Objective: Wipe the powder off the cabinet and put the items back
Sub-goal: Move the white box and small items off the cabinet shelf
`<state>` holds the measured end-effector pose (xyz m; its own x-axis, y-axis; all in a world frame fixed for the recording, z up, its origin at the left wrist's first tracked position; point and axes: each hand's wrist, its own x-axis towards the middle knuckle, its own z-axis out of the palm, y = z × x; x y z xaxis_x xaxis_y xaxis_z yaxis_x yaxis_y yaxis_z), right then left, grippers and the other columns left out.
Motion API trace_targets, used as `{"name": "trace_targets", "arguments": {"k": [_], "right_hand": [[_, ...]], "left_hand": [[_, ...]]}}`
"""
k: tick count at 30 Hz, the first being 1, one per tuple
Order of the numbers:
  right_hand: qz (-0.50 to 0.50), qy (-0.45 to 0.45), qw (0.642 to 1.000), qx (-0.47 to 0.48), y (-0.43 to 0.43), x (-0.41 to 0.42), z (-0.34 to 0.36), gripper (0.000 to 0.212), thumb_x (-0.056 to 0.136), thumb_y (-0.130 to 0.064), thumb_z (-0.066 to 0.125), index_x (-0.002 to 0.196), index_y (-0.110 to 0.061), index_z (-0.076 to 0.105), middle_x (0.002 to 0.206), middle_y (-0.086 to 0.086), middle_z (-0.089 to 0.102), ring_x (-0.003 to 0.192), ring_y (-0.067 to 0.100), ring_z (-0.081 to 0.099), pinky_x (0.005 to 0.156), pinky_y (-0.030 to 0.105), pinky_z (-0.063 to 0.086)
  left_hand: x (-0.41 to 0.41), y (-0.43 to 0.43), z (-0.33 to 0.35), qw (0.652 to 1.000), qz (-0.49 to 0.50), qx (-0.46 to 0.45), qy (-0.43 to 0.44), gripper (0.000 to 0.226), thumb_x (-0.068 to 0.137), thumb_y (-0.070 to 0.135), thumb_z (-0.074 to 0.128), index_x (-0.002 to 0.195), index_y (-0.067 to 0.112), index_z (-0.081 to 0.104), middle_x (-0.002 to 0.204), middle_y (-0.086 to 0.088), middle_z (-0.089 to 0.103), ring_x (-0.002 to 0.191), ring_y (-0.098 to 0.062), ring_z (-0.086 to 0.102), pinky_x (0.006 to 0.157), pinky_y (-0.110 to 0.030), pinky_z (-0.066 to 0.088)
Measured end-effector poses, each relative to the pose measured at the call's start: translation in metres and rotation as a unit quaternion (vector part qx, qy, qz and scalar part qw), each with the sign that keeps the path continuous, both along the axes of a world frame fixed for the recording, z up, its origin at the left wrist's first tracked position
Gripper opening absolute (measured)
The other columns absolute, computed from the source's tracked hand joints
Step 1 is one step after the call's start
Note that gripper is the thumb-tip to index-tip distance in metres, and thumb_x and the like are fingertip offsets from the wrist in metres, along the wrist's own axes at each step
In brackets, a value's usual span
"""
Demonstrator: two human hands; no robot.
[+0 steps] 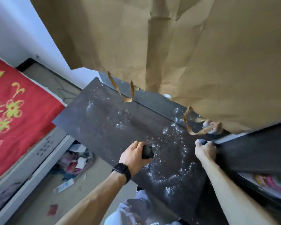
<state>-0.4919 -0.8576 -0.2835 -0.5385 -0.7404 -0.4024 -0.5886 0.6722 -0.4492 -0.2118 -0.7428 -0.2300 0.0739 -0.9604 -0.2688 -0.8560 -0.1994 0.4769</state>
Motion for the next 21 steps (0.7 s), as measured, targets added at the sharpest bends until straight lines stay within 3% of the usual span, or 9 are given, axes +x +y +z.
{"name": "trace_targets", "arguments": {"k": [2, 5, 8, 14, 16, 18, 21], "right_hand": [[0.041, -0.063, 0.996, -0.038, 0.027, -0.002, 0.015, 0.036, 0.092, -0.035, 0.061, 0.104, -0.002, 0.065, 0.106, 0.023, 0.068, 0.099, 0.038, 0.062, 0.081, 0.032, 0.042], [0.049, -0.191, 0.979, -0.043, 0.077, -0.018, 0.035, 0.031, 0.092, -0.039, 0.064, 0.101, -0.01, 0.064, 0.096, 0.011, 0.071, 0.093, 0.03, 0.067, 0.09, 0.043, 0.053], [0.031, -0.253, 0.965, -0.066, 0.137, -0.054, 0.046, 0.016, 0.092, -0.036, 0.068, 0.095, -0.02, 0.066, 0.084, 0.002, 0.072, 0.081, 0.021, 0.069, 0.088, 0.046, 0.056], [0.008, -0.202, 0.975, -0.095, 0.251, -0.166, 0.066, 0.007, 0.091, -0.042, 0.068, 0.088, -0.037, 0.065, 0.088, -0.011, 0.072, 0.082, 0.003, 0.067, 0.075, 0.023, 0.046], [-0.024, -0.186, 0.978, -0.093, 0.279, -0.202, 0.07, 0.002, 0.093, -0.036, 0.067, 0.093, -0.034, 0.067, 0.096, -0.008, 0.073, 0.091, 0.01, 0.068, 0.083, 0.027, 0.049], [-0.05, -0.172, 0.98, -0.086, 0.304, -0.236, 0.071, 0.012, 0.095, -0.033, 0.065, 0.098, -0.022, 0.068, 0.099, 0.001, 0.072, 0.095, 0.02, 0.067, 0.085, 0.031, 0.049], [-0.075, -0.147, 0.984, -0.068, 0.34, -0.279, 0.077, 0.018, 0.097, -0.038, 0.06, 0.098, -0.02, 0.063, 0.1, 0.007, 0.068, 0.096, 0.025, 0.065, 0.084, 0.035, 0.049]], "left_hand": [[-0.008, 0.01, 0.001, 1.0, -0.002, -0.001, -0.003, 0.06, 0.076, 0.057, 0.07, 0.126, 0.029, 0.053, 0.114, 0.008, 0.055, 0.106, -0.016, 0.056, 0.083, -0.029, 0.05], [-0.036, 0.021, 0.005, 1.0, -0.027, -0.008, -0.001, 0.06, 0.076, 0.058, 0.07, 0.125, 0.028, 0.054, 0.114, 0.008, 0.056, 0.104, -0.017, 0.058, 0.083, -0.03, 0.051], [-0.085, 0.03, 0.012, 0.997, -0.074, -0.013, -0.001, 0.06, 0.075, 0.059, 0.071, 0.124, 0.028, 0.054, 0.113, 0.008, 0.056, 0.102, -0.017, 0.058, 0.08, -0.028, 0.05], [-0.232, 0.055, 0.029, 0.982, -0.181, -0.038, 0.026, 0.059, 0.071, 0.063, 0.069, 0.12, 0.035, 0.054, 0.108, 0.014, 0.055, 0.101, -0.015, 0.058, 0.076, -0.025, 0.047], [-0.284, 0.062, 0.033, 0.969, -0.233, -0.062, 0.043, 0.062, 0.072, 0.062, 0.071, 0.124, 0.034, 0.054, 0.115, 0.011, 0.057, 0.107, -0.014, 0.057, 0.084, -0.026, 0.048], [-0.333, 0.064, 0.038, 0.958, -0.27, -0.08, 0.053, 0.062, 0.073, 0.06, 0.071, 0.125, 0.031, 0.054, 0.118, 0.008, 0.06, 0.111, -0.016, 0.055, 0.09, -0.028, 0.047], [-0.399, 0.056, 0.045, 0.928, -0.333, -0.161, -0.052, 0.062, 0.074, 0.062, 0.068, 0.125, 0.027, 0.058, 0.115, 0.003, 0.067, 0.114, -0.023, 0.05, 0.091, -0.037, 0.039]]}}
